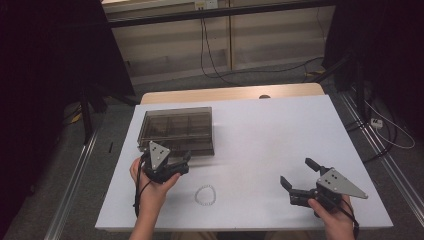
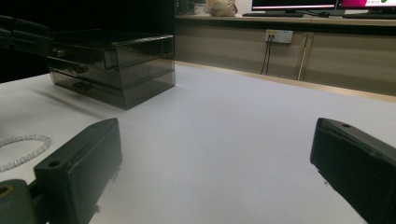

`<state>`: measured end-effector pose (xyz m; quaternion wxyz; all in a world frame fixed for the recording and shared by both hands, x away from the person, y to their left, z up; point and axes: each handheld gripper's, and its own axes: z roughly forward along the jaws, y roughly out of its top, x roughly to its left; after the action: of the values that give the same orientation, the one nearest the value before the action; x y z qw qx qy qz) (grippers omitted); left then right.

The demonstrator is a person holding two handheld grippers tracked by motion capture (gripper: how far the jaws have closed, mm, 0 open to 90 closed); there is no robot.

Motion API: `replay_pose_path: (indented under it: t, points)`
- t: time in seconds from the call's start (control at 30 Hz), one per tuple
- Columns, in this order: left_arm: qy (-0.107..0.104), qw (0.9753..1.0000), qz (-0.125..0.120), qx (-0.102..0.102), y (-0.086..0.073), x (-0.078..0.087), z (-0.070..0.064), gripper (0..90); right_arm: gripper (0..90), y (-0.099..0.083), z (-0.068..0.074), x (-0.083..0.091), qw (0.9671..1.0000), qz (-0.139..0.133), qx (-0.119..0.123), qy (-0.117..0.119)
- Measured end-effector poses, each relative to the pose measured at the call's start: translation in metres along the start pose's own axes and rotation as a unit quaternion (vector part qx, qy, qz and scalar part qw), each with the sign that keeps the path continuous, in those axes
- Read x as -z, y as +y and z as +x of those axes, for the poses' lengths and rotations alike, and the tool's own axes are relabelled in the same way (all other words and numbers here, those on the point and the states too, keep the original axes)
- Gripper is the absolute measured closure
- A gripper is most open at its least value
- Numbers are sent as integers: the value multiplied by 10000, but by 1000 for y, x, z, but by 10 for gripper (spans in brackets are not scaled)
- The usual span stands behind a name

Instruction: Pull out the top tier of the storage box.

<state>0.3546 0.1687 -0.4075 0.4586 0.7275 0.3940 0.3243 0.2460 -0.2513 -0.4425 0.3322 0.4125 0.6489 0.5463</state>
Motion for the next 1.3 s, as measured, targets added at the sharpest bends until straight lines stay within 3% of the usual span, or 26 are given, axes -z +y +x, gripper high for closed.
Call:
replay_pose_path:
  t: [0.27, 0.37, 0.73, 0.9, 1.0, 1.1, 1.17, 1.3]
  points:
    - [39, 10000, -15, 43, 4, -5, 11, 124, 16, 0, -1, 0, 10000, 3, -10, -6]
    - [-37, 9999, 109, 93, 3, -11, 13, 118, 16, -1, -1, 0, 10000, 2, -17, -1]
    - [30, 9994, 308, -137, 3, -19, 14, 70, 16, -1, -3, 0, 10000, 8, -4, -14]
    - [158, 9979, 443, -455, 2, -20, 12, 67, 16, -1, -3, 0, 10000, 14, -15, -17]
    - [316, 9968, 513, -530, 1, -20, 12, 72, 16, -1, -2, 0, 10000, 4, -16, -22]
    - [472, 9945, 572, -739, 2, -18, 11, 119, 16, -1, -2, 0, 10000, 9, 8, -23]
    - [571, 9937, 582, -763, 1, -17, 11, 168, 16, -1, -2, 0, 10000, 9, -1, -16]
    - [630, 9917, 623, -937, 0, -16, 12, 195, 16, -1, -2, 0, 10000, 2, -3, -15]
